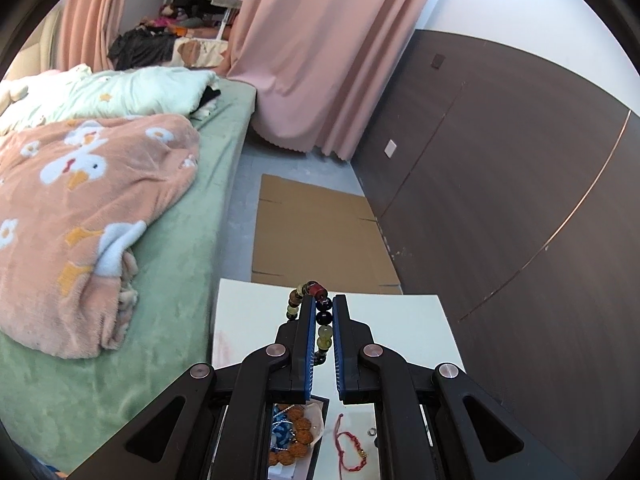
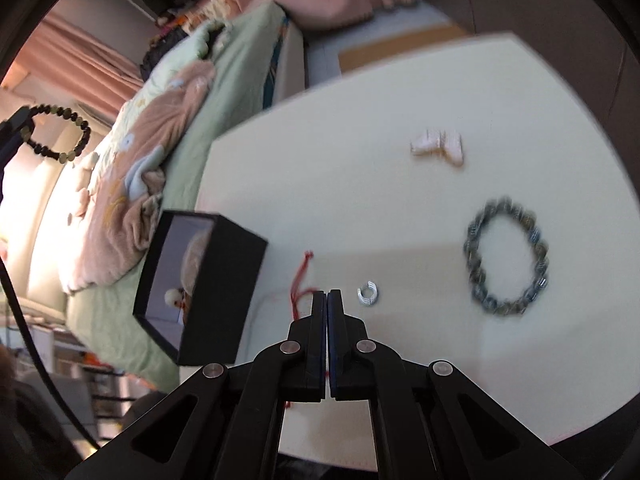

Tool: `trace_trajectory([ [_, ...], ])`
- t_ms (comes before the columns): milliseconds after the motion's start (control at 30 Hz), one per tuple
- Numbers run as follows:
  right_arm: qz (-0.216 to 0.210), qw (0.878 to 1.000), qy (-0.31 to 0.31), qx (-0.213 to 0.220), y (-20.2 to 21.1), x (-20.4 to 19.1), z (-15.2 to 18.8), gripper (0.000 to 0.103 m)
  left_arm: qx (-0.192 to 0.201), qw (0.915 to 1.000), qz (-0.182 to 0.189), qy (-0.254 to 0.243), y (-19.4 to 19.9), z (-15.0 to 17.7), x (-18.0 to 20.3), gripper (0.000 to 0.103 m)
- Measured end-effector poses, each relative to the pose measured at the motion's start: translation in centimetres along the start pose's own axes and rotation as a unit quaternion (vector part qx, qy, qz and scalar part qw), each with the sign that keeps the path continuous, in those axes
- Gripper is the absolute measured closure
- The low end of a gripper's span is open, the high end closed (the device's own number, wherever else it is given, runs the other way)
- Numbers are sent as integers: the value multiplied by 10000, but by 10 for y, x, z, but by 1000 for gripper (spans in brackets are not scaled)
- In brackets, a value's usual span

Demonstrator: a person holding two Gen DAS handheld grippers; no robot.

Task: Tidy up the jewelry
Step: 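Grasp the small silver ring with the right tool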

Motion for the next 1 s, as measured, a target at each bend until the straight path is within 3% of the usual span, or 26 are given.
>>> trace_trajectory([
  [67, -112, 9998, -94, -109, -3, 7, 1, 96, -63, 10000, 5, 39, -5, 2, -3, 95],
  [133, -112, 9998, -84, -130, -2, 11, 0, 75, -107, 9999, 8, 80, -8, 4, -6, 95],
  [167, -88, 9998, -107, -124, -2, 12, -1, 54, -140, 9998, 16, 105, -10, 5, -8, 95],
  [200, -25, 9999, -152, -73, -1, 15, -1, 50, -155, 9998, 21, 112, -11, 5, -8, 95],
  [367, 251, 9996, -82, 33, 1, 14, -5, 51, -169, 9998, 62, 56, -5, 7, -6, 95],
  [467, 740, 9969, 255, -46, -4, 2, -5, 62, -113, 9999, 79, 23, 3, 6, -6, 95],
  [533, 1138, 9923, 444, -184, -12, -4, -4, 64, -67, 9999, 82, 16, 9, 5, -8, 95],
  [600, 1302, 9893, 556, -356, -21, -8, -3, 74, -16, 10000, 76, 12, 16, 3, -11, 95],
  [733, 1784, 9785, 949, -412, -28, -22, 1, 78, 28, 10000, 68, 23, 25, 3, -16, 95],
  [800, 2023, 9714, 1165, -437, -30, -28, 3, 88, 42, 10000, 59, 32, 29, 4, -18, 95],
  [900, 2028, 9697, 1285, -442, -30, -30, 4, 89, 49, 10000, 59, 46, 31, 3, -21, 95],
  [1000, 1844, 9762, 1067, -395, -23, -21, 4, 89, 62, 9999, 63, 55, 32, 2, -22, 95],
])
Point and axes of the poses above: each gripper's, at about its wrist camera, not at the fingertips, and y roughly against the way its jaws point, x to its right, z to its underside, the point moved 1 cm from there along -y, roughly the way its jaws point, and after that the axes turned 14 degrees about y, right-handed, at the moved point
